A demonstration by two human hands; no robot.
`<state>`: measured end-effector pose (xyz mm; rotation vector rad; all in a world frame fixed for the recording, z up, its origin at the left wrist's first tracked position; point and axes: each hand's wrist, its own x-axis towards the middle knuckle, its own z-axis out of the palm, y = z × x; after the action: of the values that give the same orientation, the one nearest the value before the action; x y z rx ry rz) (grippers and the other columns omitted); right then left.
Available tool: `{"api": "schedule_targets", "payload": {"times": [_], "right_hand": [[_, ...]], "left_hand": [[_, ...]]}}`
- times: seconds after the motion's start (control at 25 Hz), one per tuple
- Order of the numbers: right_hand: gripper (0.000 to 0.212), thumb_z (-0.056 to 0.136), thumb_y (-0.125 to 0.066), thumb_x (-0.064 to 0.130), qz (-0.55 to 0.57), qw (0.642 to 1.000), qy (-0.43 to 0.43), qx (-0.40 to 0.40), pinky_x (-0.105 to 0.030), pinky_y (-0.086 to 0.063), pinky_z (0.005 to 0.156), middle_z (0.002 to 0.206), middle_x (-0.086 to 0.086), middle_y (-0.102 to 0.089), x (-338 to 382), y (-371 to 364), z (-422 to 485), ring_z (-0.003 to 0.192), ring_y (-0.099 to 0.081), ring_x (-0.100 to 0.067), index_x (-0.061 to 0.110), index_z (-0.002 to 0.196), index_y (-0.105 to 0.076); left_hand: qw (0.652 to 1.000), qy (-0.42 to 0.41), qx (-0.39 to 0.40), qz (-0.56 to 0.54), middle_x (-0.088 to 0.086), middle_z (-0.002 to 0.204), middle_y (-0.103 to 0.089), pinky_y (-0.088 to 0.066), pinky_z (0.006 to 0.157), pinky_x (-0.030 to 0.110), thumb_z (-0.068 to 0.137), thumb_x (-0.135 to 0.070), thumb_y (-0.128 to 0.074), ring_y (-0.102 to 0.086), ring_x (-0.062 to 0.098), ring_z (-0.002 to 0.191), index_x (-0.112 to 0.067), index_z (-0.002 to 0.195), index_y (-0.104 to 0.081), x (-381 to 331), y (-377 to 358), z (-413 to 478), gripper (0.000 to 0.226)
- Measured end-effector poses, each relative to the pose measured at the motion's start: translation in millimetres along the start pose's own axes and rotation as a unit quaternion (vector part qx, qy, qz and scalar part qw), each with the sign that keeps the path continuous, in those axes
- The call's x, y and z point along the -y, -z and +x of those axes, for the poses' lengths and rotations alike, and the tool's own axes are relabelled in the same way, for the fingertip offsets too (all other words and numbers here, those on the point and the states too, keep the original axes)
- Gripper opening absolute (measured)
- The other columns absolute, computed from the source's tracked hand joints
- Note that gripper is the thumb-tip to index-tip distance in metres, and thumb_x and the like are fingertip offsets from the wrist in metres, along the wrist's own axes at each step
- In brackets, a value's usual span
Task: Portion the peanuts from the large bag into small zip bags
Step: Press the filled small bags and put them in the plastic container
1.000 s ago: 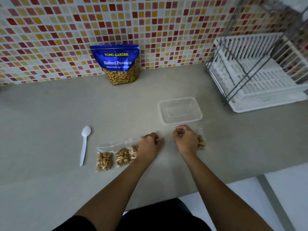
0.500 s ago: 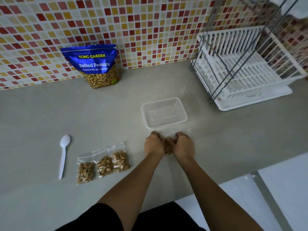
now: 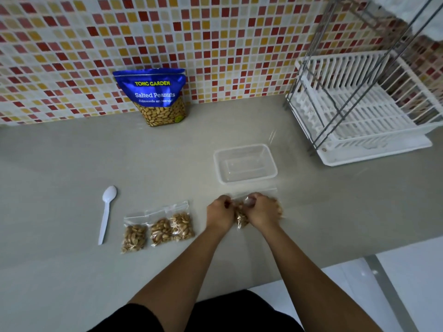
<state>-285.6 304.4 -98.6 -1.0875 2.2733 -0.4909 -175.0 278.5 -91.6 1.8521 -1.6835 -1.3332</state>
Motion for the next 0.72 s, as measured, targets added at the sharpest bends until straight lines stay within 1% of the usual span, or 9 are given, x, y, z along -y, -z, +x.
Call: {"api": "schedule_targets", "payload": {"times": [0.12, 0.2, 0.24, 0.32, 0.36, 0.44, 0.56, 0.68, 0.72], "right_hand": [[0.028, 0.079, -0.066, 0.017, 0.049, 0.998, 0.032, 0.02, -0.028, -0.047, 0.09, 0.107, -0.006, -0.069, 11, -7, -7, 0.104, -0.063, -0.024, 0.013, 0.108, -0.066], [0.016, 0.078, -0.069, 0.014, 0.168, 0.985, 0.002, 0.041, -0.026, -0.048, 0.083, 0.092, 0.0, -0.068, 18, -10, -13, 0.094, -0.065, -0.02, 0.019, 0.093, -0.065], [0.013, 0.079, -0.07, 0.013, 0.255, 0.965, -0.01, 0.058, -0.023, -0.048, 0.078, 0.085, 0.003, -0.067, 21, -12, -18, 0.087, -0.064, -0.017, 0.019, 0.087, -0.062], [0.005, 0.085, -0.066, 0.013, 0.378, 0.923, 0.0, 0.068, -0.018, -0.048, 0.069, 0.076, 0.003, -0.065, 30, -17, -31, 0.072, -0.063, -0.006, 0.014, 0.082, -0.062], [0.006, 0.088, -0.063, 0.014, 0.41, 0.91, 0.008, 0.058, -0.019, -0.048, 0.068, 0.075, 0.003, -0.066, 35, -21, -37, 0.067, -0.062, -0.002, 0.013, 0.082, -0.063], [0.01, 0.09, -0.06, 0.016, 0.464, 0.884, 0.017, 0.044, -0.023, -0.051, 0.072, 0.077, 0.003, -0.069, 47, -29, -44, 0.069, -0.063, -0.001, 0.018, 0.082, -0.066], [0.012, 0.089, -0.06, 0.014, 0.528, 0.848, 0.033, 0.042, -0.02, -0.053, 0.07, 0.075, 0.007, -0.071, 72, -32, -52, 0.072, -0.064, -0.003, 0.02, 0.083, -0.068], [0.012, 0.089, -0.06, 0.012, 0.543, 0.836, 0.067, 0.049, -0.016, -0.052, 0.069, 0.074, 0.007, -0.072, 92, -29, -56, 0.072, -0.066, -0.002, 0.015, 0.084, -0.069], [0.011, 0.089, -0.06, 0.011, 0.542, 0.835, 0.078, 0.055, -0.016, -0.051, 0.07, 0.077, 0.006, -0.073, 97, -30, -57, 0.075, -0.067, -0.003, 0.015, 0.084, -0.069]], "left_hand": [[0.999, 0.004, -0.014, -0.029, 0.017, 0.101, -0.068, -0.044, 0.078, 0.03, 0.09, -0.011, -0.05, -0.061, 0.033, 0.097, -0.007, 0.104, -0.06, 11, 12, -6, 0.017], [0.998, -0.008, -0.018, -0.065, 0.015, 0.092, -0.069, -0.048, 0.076, 0.034, 0.089, -0.009, -0.052, -0.064, 0.032, 0.089, -0.01, 0.096, -0.058, 20, 26, -9, 0.01], [0.996, -0.013, -0.016, -0.088, 0.012, 0.085, -0.069, -0.05, 0.075, 0.035, 0.089, -0.01, -0.054, -0.065, 0.03, 0.082, -0.013, 0.09, -0.057, 23, 36, -11, 0.006], [0.992, -0.01, -0.015, -0.125, 0.006, 0.076, -0.067, -0.052, 0.071, 0.038, 0.088, -0.01, -0.056, -0.062, 0.024, 0.071, -0.02, 0.08, -0.055, 27, 54, -16, 0.013], [0.989, -0.007, -0.017, -0.145, 0.006, 0.074, -0.066, -0.053, 0.07, 0.039, 0.087, -0.009, -0.056, -0.062, 0.023, 0.069, -0.021, 0.077, -0.056, 27, 63, -19, 0.015], [0.986, -0.02, -0.023, -0.164, 0.006, 0.076, -0.066, -0.055, 0.068, 0.04, 0.088, -0.012, -0.057, -0.063, 0.022, 0.07, -0.023, 0.079, -0.059, 24, 79, -24, 0.015], [0.985, -0.065, -0.024, -0.161, 0.001, 0.085, -0.068, -0.056, 0.066, 0.027, 0.09, -0.019, -0.057, -0.065, 0.016, 0.073, -0.026, 0.09, -0.062, 14, 103, -32, 0.009], [0.987, -0.131, -0.07, -0.062, -0.01, 0.081, -0.066, -0.046, 0.064, 0.006, 0.087, -0.023, -0.062, -0.063, -0.001, 0.072, -0.024, 0.094, -0.063, 6, 123, -34, 0.007], [0.983, -0.152, -0.093, -0.042, -0.01, 0.079, -0.066, -0.045, 0.064, 0.004, 0.086, -0.022, -0.065, -0.061, -0.004, 0.072, -0.022, 0.093, -0.066, 5, 129, -34, 0.008]]}}
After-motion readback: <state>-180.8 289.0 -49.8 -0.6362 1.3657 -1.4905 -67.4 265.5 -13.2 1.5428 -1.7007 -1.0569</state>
